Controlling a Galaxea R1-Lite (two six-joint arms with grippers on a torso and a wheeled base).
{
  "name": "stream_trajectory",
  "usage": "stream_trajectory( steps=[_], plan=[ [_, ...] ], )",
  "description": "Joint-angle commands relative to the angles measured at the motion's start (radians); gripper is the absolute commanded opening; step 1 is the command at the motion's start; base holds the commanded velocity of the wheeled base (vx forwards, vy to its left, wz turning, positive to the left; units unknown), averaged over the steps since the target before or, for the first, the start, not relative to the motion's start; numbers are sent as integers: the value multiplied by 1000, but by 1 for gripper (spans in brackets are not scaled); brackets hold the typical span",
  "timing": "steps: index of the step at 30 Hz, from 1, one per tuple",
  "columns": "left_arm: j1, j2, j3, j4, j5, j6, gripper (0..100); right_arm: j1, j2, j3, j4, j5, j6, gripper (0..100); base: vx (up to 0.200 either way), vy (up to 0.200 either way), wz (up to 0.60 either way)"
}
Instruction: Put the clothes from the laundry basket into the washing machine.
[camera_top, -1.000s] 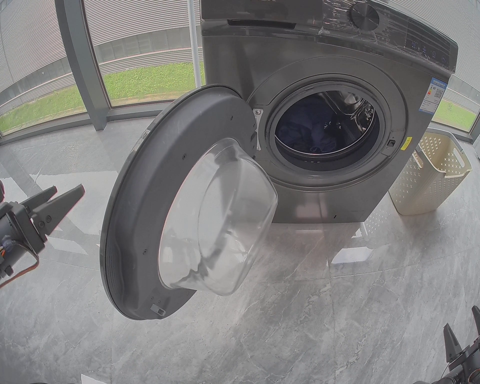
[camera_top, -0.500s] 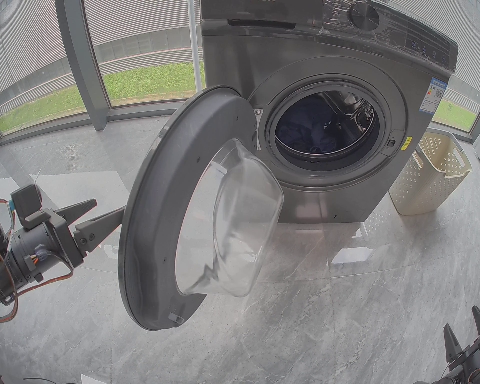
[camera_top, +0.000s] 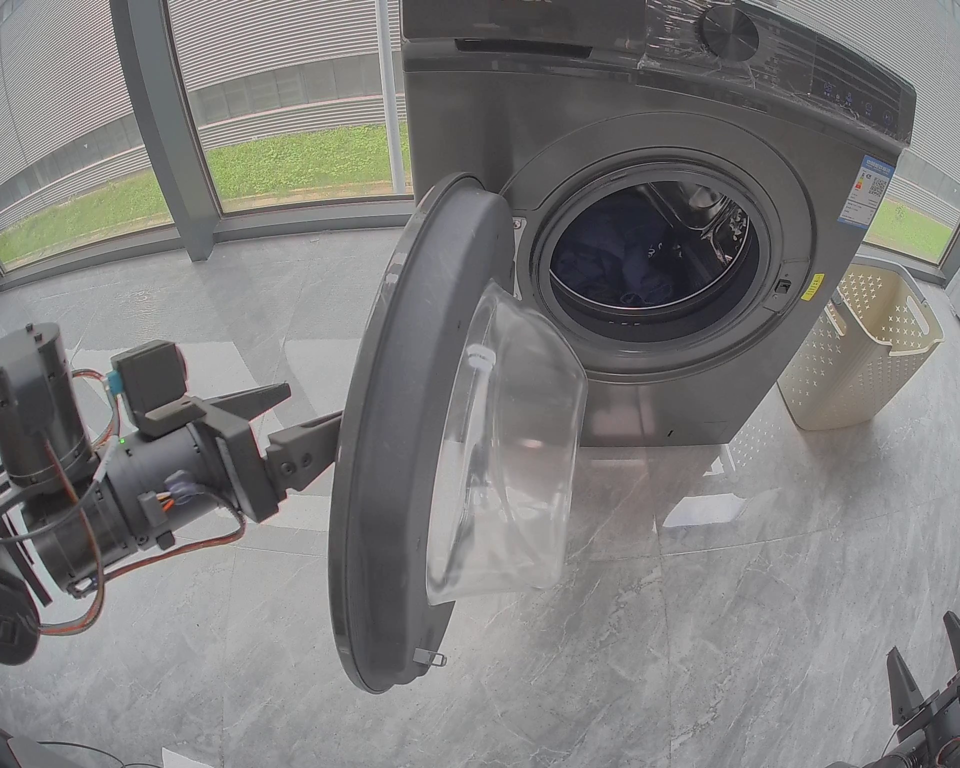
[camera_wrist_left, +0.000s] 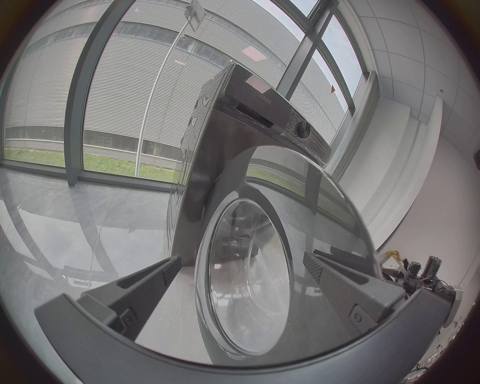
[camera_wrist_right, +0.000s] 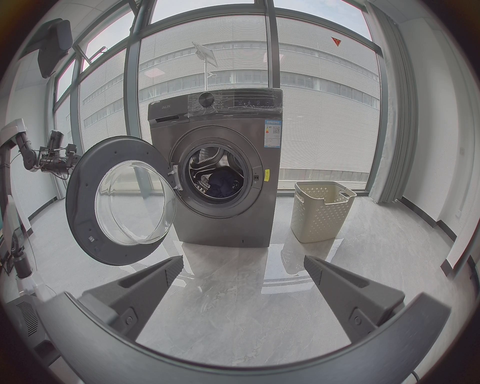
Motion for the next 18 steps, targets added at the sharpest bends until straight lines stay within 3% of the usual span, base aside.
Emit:
stream_trajectory(
  steps=[1, 9, 18],
  plan=[
    [-69, 131, -60, -54, 51, -3, 100, 0, -7, 18, 0, 0, -1, 100, 0, 0, 0],
    [-163, 281, -196, -123, 145, -3, 100, 0, -7, 18, 0, 6, -2, 100, 0, 0, 0],
    [-201, 410, -357, -101, 157, -3, 100, 0, -7, 18, 0, 6, -2, 100, 0, 0, 0]
  ],
)
